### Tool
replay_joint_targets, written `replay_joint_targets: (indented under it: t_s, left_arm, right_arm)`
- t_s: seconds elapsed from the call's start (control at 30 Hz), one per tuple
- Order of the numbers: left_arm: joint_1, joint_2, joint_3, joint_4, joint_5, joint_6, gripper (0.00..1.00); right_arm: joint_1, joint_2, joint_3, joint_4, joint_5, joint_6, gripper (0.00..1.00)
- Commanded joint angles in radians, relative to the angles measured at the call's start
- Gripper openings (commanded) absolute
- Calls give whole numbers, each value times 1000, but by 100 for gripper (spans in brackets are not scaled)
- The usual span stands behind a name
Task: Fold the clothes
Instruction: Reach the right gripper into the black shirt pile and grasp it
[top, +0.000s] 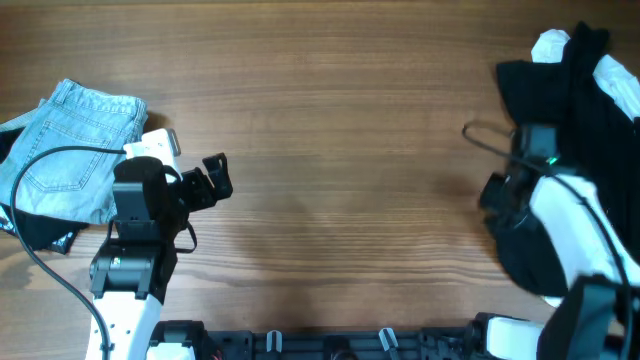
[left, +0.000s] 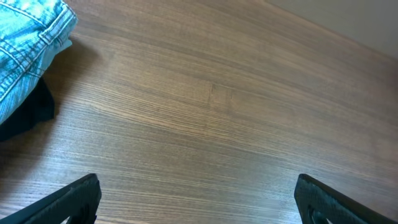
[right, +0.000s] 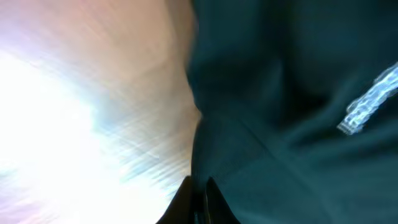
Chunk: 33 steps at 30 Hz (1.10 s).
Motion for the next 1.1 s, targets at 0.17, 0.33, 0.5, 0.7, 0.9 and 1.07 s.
replay_joint_targets:
  t_s: [0.17,0.33,0.5,0.7,0.9,1.07]
  left_arm:
    - [-3,2,19,6,13,23,100]
    - [-3,2,19,6,13,23,100]
    - [-3,2,19,6,13,19,100]
    - [-3,2,19,6,13,19,100]
    - [-3,2,19,6,13,19,100]
    - [-3,2,19,6,13,19,100]
  right_arm:
    - [-8,-157,346,-9,-225,-234,4]
    - [-8,-158,346,-9,-248,-307,4]
    - [-8,-167,407,48,-136,-257,4]
    - [-7,-201,566,107,-309,-261,4]
    - [82,-174,587,110,-749,-293,4]
    - [267,-85,587,134,-803,-291,5]
